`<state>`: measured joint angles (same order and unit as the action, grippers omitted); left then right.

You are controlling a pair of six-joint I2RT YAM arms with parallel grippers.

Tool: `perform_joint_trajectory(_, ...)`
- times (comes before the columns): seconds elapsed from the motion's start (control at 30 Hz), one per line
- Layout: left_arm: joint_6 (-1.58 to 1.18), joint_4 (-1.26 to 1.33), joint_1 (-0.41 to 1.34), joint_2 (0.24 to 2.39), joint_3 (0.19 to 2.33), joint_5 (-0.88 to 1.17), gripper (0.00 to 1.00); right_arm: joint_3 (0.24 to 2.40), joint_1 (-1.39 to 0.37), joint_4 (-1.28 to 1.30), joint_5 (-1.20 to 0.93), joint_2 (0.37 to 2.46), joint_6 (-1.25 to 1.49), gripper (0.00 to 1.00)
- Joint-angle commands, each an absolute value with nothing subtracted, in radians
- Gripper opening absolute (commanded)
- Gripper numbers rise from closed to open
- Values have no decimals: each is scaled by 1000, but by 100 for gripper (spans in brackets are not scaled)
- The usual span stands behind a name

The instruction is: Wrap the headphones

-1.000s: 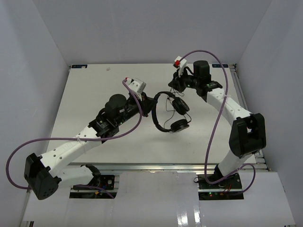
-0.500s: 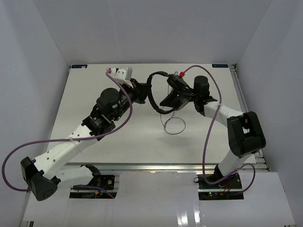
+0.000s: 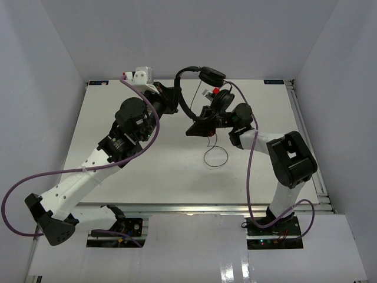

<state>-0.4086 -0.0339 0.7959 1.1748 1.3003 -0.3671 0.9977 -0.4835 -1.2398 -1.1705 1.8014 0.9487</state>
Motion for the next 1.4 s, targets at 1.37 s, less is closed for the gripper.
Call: perform_joint_trajectory(1.37, -266, -279, 173, 1377, 1444, -349, 0, 1188, -712, 360, -465, 1200, -575, 8)
